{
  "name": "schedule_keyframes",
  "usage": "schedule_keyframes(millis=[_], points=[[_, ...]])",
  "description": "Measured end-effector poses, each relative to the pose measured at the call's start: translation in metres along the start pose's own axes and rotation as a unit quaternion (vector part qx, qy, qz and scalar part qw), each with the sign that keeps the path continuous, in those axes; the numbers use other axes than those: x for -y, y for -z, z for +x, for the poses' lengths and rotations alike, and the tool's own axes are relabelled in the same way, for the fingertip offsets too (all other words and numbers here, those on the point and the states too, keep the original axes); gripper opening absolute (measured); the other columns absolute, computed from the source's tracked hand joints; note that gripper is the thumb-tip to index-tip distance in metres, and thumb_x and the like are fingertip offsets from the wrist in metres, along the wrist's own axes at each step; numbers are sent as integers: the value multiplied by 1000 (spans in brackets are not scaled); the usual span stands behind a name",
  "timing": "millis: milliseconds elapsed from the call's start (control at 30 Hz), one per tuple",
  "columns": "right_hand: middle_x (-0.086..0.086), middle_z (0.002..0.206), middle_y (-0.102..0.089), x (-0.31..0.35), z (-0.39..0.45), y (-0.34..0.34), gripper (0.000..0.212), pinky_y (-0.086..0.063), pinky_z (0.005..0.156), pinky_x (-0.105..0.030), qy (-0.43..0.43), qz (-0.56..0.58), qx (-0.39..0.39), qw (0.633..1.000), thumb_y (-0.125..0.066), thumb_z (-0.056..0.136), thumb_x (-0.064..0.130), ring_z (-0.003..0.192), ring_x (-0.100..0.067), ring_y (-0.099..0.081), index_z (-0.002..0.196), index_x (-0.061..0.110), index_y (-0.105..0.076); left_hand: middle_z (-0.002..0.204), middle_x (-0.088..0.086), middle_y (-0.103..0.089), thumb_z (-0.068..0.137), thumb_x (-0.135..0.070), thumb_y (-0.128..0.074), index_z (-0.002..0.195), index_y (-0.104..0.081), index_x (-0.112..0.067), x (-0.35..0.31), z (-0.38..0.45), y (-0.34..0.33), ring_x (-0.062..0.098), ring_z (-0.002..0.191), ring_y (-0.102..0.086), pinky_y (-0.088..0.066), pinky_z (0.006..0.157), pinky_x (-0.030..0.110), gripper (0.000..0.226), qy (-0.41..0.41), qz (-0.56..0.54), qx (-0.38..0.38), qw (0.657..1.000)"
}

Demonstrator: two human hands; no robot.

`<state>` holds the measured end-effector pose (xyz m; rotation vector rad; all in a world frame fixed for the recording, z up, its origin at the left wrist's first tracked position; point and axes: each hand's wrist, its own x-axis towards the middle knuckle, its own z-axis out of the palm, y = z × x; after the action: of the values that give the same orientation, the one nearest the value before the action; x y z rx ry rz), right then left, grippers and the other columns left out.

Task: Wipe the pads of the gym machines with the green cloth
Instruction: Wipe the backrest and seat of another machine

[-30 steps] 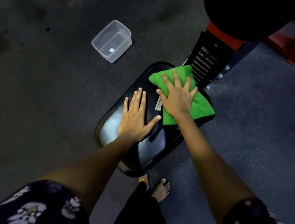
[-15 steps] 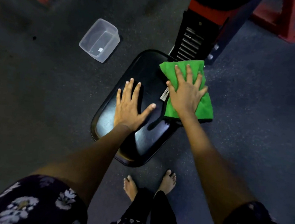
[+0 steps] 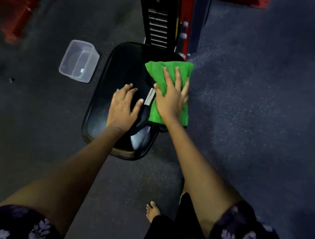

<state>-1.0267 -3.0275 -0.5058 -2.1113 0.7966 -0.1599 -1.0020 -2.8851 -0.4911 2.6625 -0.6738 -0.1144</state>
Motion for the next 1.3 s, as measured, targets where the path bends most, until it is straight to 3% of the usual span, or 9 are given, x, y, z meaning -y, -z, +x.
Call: schedule_keyframes(millis=[200,300,500,600,733,867,1033,1300], points=[[1,159,-13,-13,26,2,55,-16,115,-44,-28,122,-42,991,-58,92,30,145,-30,-10,143,30,-38,155,10,-25,96,-33,-29,145,-33,-7,-8,-32,-11,23,145,-15,-4,117,35,55,-21,29,33,999],[1,158,-15,-15,37,3,57,-18,115,-45,-23,151,-48,987,-59,91,34,144,-31,-12,143,30,-37,154,8,-28,97,-31,-28,144,-35,-8,-9,-26,-10,22,145,-16,-5,117,34,53,-10,20,17,1000],[0,158,-14,-24,-31,-15,73,-18,113,-50,-20,215,-48,975,-73,80,34,143,-35,-9,143,29,-37,153,7,-30,101,-20,-32,143,-38,-8,-7,-30,-10,21,144,-18,-5,117,33,44,-10,2,7,1000],[0,158,-14,-25,-25,-13,65,-26,112,-54,-10,201,-47,978,-68,84,26,143,-35,-12,142,29,-40,152,7,-32,98,-21,-31,142,-40,-8,-10,-29,-9,21,144,-19,-6,117,33,46,-7,-6,4,1000],[5,159,-8,-22,24,2,59,-28,112,-46,-8,132,-24,991,-62,89,29,143,-35,-10,142,35,-38,152,6,-32,98,-20,-31,142,-39,-10,-11,-29,-9,19,144,-18,-5,118,32,45,-4,-7,5,1000],[6,160,1,-8,43,11,60,-12,114,-59,-19,15,8,1000,-55,92,39,145,-35,6,145,43,-26,152,4,-31,98,-24,-30,142,-40,-11,-9,-28,-9,17,144,-18,-6,118,32,47,2,-9,5,1000],[4,159,8,-2,-17,-10,65,1,108,-64,42,-84,30,995,-52,92,43,143,-36,16,147,43,-17,152,8,-32,95,-26,-28,141,-40,-7,-8,-31,-8,20,143,-20,-7,118,33,51,6,1,7,1000],[10,159,-3,-11,31,9,56,-11,111,-65,54,10,36,998,-58,90,36,144,-32,14,141,42,-36,151,7,-34,96,-26,-29,139,-43,-8,-10,-26,-12,19,143,-22,-9,118,34,49,8,-42,4,999]])
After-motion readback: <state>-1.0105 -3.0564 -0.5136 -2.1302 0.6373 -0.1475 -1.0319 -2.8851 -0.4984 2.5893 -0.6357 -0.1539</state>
